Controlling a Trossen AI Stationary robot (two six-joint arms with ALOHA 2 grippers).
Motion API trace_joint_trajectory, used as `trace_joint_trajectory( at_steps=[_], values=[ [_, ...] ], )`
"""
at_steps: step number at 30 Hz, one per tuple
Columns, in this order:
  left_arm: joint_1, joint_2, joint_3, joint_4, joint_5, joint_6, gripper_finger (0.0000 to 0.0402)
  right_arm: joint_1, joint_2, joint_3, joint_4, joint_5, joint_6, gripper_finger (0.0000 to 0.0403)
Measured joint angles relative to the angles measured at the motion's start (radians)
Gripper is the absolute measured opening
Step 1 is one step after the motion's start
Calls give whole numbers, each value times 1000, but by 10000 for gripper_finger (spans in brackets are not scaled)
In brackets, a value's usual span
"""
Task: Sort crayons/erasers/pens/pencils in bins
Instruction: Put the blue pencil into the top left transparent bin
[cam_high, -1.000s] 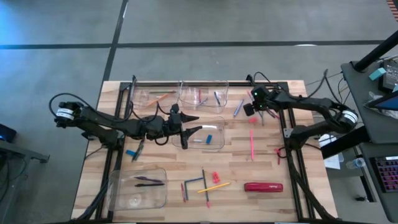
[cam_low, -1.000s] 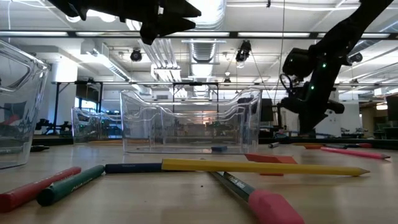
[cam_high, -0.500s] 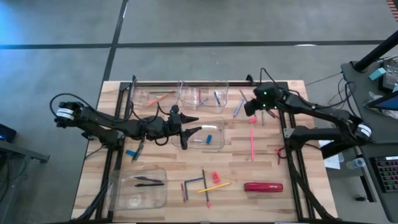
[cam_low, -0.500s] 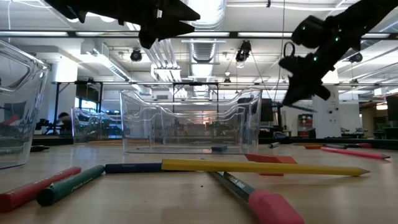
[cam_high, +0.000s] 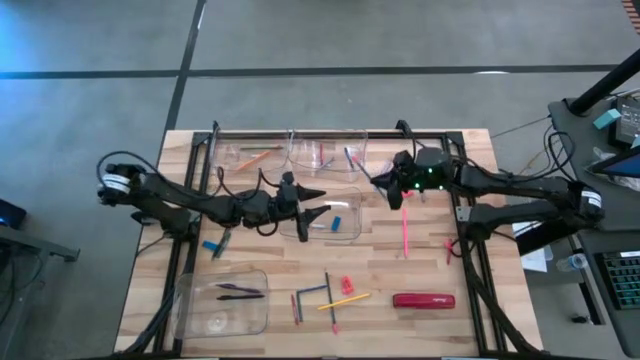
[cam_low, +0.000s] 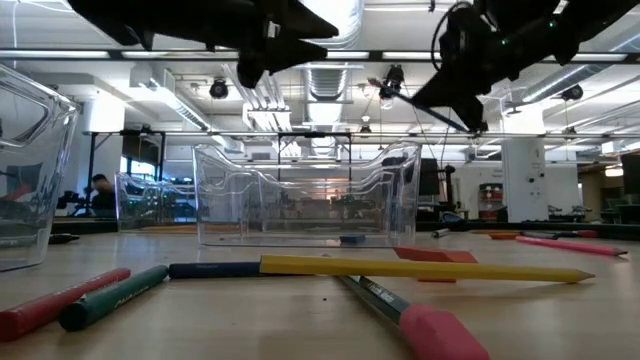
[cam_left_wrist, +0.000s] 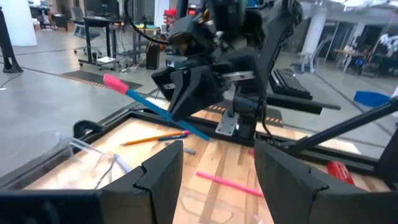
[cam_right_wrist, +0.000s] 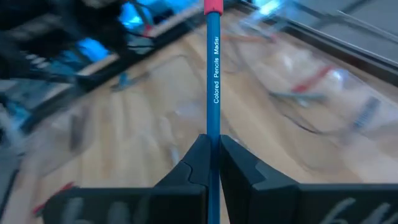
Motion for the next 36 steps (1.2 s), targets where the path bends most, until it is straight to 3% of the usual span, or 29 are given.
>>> trace_joint_trajectory(
  at_steps=[8,21,36],
  values=[
    [16,146,20,225,-24,-18,187,98,4,1,86,4,-5,13],
    [75,170,53,232,-23,-173,287,140,41,2,153,6,2,13],
    [81,170,82,234,-24,-184,290,196,139,13,267,0,3,13]
  ],
)
